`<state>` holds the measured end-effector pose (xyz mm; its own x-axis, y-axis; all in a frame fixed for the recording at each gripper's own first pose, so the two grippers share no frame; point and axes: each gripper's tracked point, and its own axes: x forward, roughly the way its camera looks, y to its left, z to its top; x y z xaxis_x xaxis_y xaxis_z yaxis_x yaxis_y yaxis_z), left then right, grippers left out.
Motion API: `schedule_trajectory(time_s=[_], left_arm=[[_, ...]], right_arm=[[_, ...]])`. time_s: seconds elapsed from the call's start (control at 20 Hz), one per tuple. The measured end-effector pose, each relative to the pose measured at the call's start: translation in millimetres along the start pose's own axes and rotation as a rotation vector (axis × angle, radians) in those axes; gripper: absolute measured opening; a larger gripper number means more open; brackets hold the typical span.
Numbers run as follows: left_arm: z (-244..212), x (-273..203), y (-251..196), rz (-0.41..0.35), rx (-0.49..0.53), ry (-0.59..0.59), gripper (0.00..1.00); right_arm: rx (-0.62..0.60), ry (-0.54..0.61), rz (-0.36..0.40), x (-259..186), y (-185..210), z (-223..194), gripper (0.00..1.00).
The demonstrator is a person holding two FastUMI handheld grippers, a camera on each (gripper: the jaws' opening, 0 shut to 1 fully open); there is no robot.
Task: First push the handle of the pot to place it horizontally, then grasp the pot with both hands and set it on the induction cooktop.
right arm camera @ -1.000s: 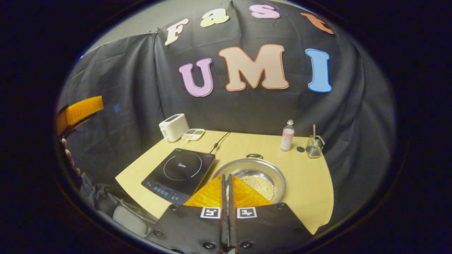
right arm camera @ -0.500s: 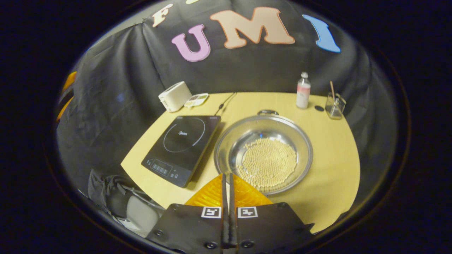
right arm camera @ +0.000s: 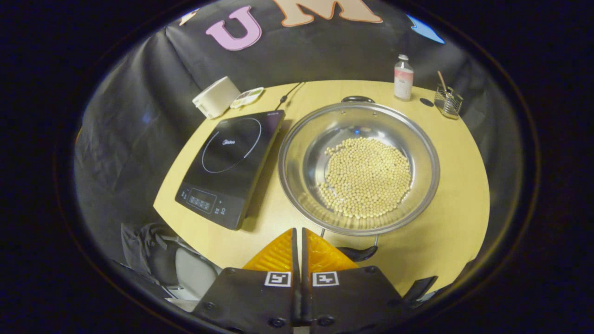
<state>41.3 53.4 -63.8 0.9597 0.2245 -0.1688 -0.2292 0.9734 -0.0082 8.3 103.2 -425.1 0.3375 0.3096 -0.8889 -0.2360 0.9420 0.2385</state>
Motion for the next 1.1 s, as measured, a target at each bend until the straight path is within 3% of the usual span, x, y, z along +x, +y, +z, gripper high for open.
schedule_trajectory(time_s=[0.05,0.1,0.3,0.35,0.45,0.8,0.85,0.9,1.05,1.1], left_arm=[[0,2,5,0.005,-0.001,-0.004,0.88],[-3,3,9,0.009,-0.004,0.0,0.83],[-14,7,20,0.007,-0.029,0.032,0.83],[-13,7,24,0.009,-0.031,0.026,0.88],[-10,13,26,0.006,-0.038,0.018,0.83],[-14,27,26,-0.061,-0.051,0.014,0.83],[-14,31,27,-0.07,-0.049,0.012,0.87],[-14,37,28,-0.08,-0.042,0.011,0.82],[-11,44,33,-0.102,-0.027,0.0,0.82],[-11,45,35,-0.109,-0.024,0.0,0.92]], right_arm=[[0.006,0.029,-0.009,6,0,-6,0.03],[0.012,0.052,-0.019,13,-2,-8,0.03],[0.096,0.082,-0.043,24,-15,-12,0.03],[0.112,0.084,-0.05,24,-17,-12,0.0],[0.116,0.089,-0.076,25,-23,-12,0.0],[0.194,0.084,-0.198,15,-68,-9,0.03],[0.199,0.08,-0.219,14,-75,-8,0.02],[0.207,0.076,-0.24,14,-82,-6,0.0],[0.24,0.068,-0.289,11,-95,-5,0.02],[0.249,0.067,-0.304,11,-100,-6,0.03]])
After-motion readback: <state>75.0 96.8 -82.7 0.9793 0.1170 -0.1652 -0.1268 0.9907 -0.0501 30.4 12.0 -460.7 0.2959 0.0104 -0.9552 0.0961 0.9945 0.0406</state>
